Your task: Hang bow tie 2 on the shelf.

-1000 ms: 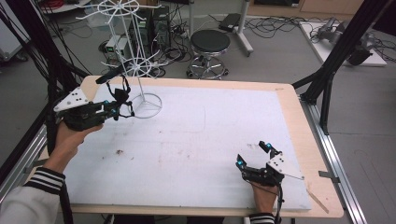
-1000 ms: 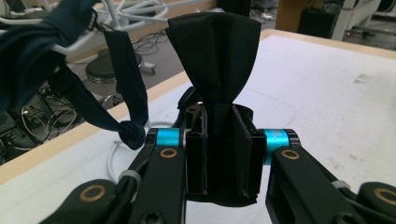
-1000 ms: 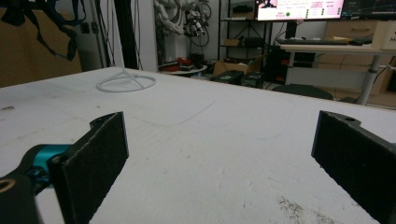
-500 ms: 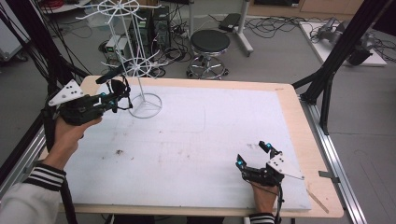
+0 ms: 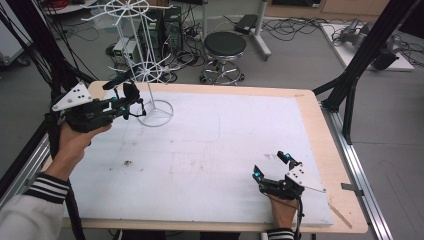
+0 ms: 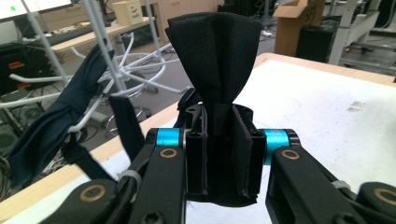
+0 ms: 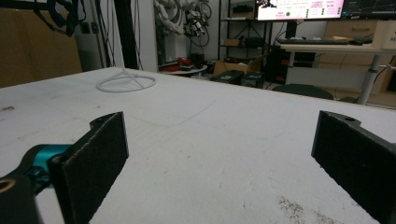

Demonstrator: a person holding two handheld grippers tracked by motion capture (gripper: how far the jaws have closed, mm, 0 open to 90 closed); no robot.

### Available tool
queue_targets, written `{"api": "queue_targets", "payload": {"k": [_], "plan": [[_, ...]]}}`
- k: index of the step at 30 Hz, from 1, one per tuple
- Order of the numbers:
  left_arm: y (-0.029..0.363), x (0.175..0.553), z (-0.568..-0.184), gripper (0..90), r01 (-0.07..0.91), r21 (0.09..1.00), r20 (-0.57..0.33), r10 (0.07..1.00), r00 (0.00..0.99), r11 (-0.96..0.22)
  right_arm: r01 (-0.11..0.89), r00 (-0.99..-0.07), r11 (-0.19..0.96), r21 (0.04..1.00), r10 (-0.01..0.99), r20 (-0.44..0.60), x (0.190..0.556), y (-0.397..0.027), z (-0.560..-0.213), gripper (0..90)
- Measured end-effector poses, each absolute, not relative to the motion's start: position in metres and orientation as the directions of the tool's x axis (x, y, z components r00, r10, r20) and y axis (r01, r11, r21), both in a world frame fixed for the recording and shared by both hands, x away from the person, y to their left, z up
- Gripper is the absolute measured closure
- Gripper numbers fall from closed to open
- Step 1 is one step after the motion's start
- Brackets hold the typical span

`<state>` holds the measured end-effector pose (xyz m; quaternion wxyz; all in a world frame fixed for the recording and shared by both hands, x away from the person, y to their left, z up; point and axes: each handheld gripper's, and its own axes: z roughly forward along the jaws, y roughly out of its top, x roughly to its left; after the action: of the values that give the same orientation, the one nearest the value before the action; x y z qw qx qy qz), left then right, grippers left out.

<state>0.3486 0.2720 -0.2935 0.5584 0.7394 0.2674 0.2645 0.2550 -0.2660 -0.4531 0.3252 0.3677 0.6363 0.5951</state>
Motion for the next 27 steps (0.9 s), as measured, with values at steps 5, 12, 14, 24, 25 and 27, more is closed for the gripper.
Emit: {"api": "queue_targets", "payload": {"k": [5, 12, 14, 24, 25, 27], "plan": [[0.267, 0.349, -0.29, 76.5, 0.088, 0.965, 0.104, 0.669, 0.736, -0.247, 0.081, -0.518, 0.022, 0.996, 0.855, 0.024, 0.255, -0.266, -0.453, 2.9], [0.26, 0.354, -0.282, 76.5, 0.076, 0.963, 0.118, 0.656, 0.746, -0.26, 0.079, -0.519, 0.022, 0.997, 0.855, 0.023, 0.255, -0.266, -0.453, 2.9], [0.259, 0.356, -0.281, 76.5, 0.075, 0.963, 0.118, 0.655, 0.747, -0.259, 0.079, -0.519, 0.022, 0.997, 0.854, 0.023, 0.255, -0.266, -0.453, 2.9], [0.254, 0.365, -0.273, 76.5, 0.077, 0.959, 0.127, 0.658, 0.742, -0.272, 0.078, -0.518, 0.019, 0.997, 0.855, 0.024, 0.255, -0.266, -0.453, 2.9], [0.254, 0.366, -0.273, 76.5, 0.076, 0.958, 0.131, 0.659, 0.74, -0.275, 0.08, -0.518, 0.018, 0.997, 0.855, 0.026, 0.255, -0.266, -0.453, 2.9], [0.254, 0.368, -0.272, 76.5, 0.077, 0.955, 0.14, 0.661, 0.737, -0.288, 0.08, -0.519, 0.016, 0.997, 0.854, 0.029, 0.255, -0.266, -0.453, 2.9]]}}
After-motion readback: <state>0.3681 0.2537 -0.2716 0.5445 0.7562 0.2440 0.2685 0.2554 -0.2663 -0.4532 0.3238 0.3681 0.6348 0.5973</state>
